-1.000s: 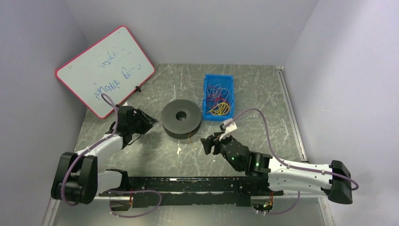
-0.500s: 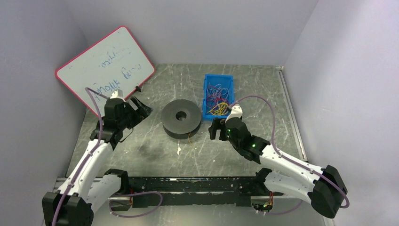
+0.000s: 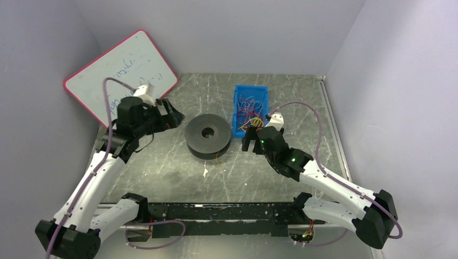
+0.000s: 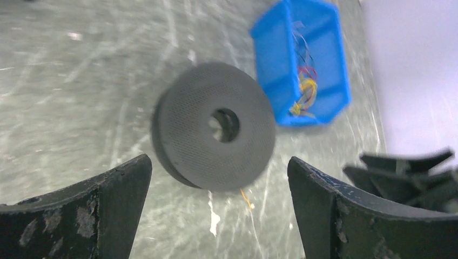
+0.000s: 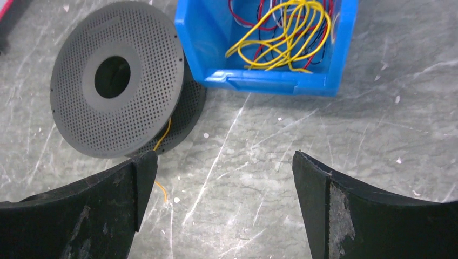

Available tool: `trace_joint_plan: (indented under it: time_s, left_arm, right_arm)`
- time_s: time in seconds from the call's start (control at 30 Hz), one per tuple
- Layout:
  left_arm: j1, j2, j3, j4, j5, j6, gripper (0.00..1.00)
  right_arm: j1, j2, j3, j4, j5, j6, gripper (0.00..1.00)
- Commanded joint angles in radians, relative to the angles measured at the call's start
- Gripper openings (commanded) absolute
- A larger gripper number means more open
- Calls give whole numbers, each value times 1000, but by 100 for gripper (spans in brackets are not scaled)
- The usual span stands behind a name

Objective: Wrap the cables

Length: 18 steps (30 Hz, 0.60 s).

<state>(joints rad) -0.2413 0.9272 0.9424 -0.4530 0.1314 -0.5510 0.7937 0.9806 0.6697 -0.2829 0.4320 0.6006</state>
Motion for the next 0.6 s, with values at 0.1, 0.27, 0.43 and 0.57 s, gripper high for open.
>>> trace_joint_plan:
  time_s: [0.1, 0.27, 0.43, 0.57]
  left_arm:
    - [-355, 114, 143, -90, -194, 124, 99]
    - [-483, 174, 186, -82, -276, 194, 99]
    - [-523, 176, 204, -63, -286, 304, 99]
    - [-523, 132, 186, -8, -240, 399, 99]
  right_arm:
    - [-7, -25, 80, -120, 105, 16, 100]
    - [-7, -48, 103, -151, 111, 38, 100]
    - [-7, -100, 105, -164, 134, 32, 100]
    - [-6, -124, 117, -188, 165, 12, 100]
